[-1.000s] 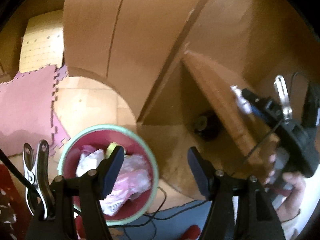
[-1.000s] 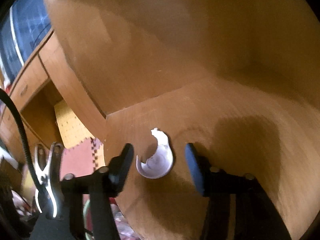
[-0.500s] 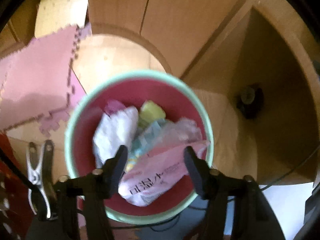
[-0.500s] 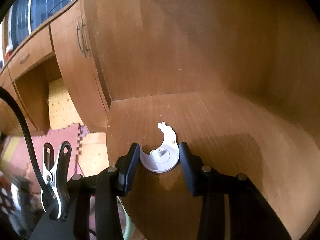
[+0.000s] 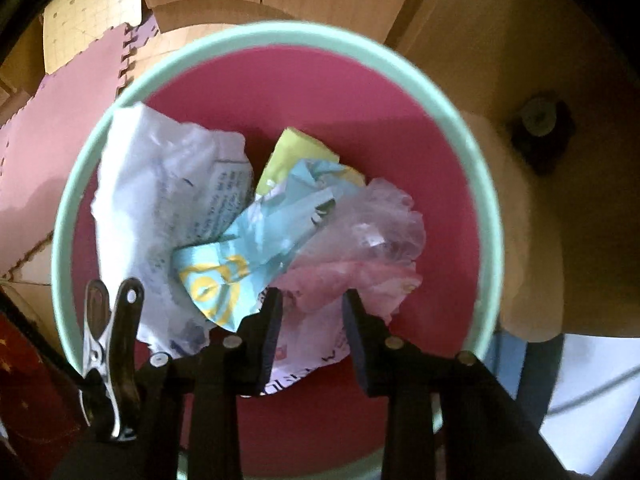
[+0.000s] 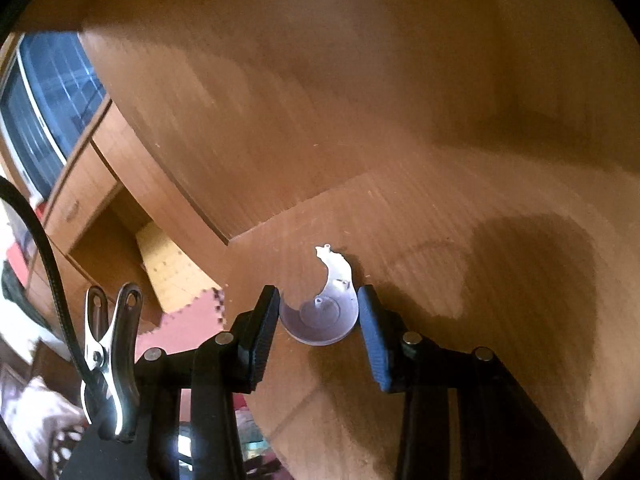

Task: Collect trash
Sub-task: 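Carry the white plastic piece with the right tool over the bin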

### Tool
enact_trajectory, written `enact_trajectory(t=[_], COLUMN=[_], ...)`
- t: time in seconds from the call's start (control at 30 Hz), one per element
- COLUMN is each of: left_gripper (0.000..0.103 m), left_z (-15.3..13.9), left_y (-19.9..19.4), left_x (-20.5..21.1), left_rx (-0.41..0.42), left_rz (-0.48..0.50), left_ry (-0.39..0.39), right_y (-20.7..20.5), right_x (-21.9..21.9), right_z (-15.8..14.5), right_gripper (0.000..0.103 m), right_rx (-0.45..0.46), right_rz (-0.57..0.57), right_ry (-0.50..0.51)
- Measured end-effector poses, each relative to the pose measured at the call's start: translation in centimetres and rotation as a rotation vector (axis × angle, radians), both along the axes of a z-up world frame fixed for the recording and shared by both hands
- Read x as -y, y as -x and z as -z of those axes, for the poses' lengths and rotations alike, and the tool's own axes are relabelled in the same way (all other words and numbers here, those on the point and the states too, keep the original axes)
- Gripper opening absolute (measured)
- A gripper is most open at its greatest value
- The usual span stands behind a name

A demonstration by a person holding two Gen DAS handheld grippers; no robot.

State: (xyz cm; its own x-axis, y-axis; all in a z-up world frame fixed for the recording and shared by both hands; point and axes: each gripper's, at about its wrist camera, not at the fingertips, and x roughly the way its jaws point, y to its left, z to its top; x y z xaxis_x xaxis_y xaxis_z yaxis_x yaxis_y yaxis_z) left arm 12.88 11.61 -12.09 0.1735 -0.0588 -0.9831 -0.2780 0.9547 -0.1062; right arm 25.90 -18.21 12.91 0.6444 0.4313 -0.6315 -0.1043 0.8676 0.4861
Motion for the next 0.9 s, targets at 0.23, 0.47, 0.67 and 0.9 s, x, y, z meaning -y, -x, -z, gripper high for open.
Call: enact_trajectory(t=[0.23, 0.47, 0.67, 0.9], left_gripper=[0.033, 0.033, 0.052, 0.062], left_z=[2.9, 3.8, 2.3, -1.2], left_y=[-1.0, -1.5, -1.0, 0.8], left_x=[0.0, -0.6, -1.2, -1.7], left_rx=[-0.042, -0.059, -0.035, 0.032], left_rz=[-0.026, -0.055, -0.054, -0.051], left_ry=[-0.031, -0.024, -0.036, -0.042], right_y=[1.4, 2.6, 3.5, 4.4], right_x=[-0.2, -0.8, -1.2, -1.6], right_z=[-1.9, -3.1, -3.7, -3.9], right_gripper=[0.041, 0.041, 0.041, 0.041], right_rx=[0.054, 0.081, 0.105, 0.119], right_rz=[-0.035, -0.078, -0.111, -0.146], right_ry=[-0.033, -0.048, -0.049, -0.043])
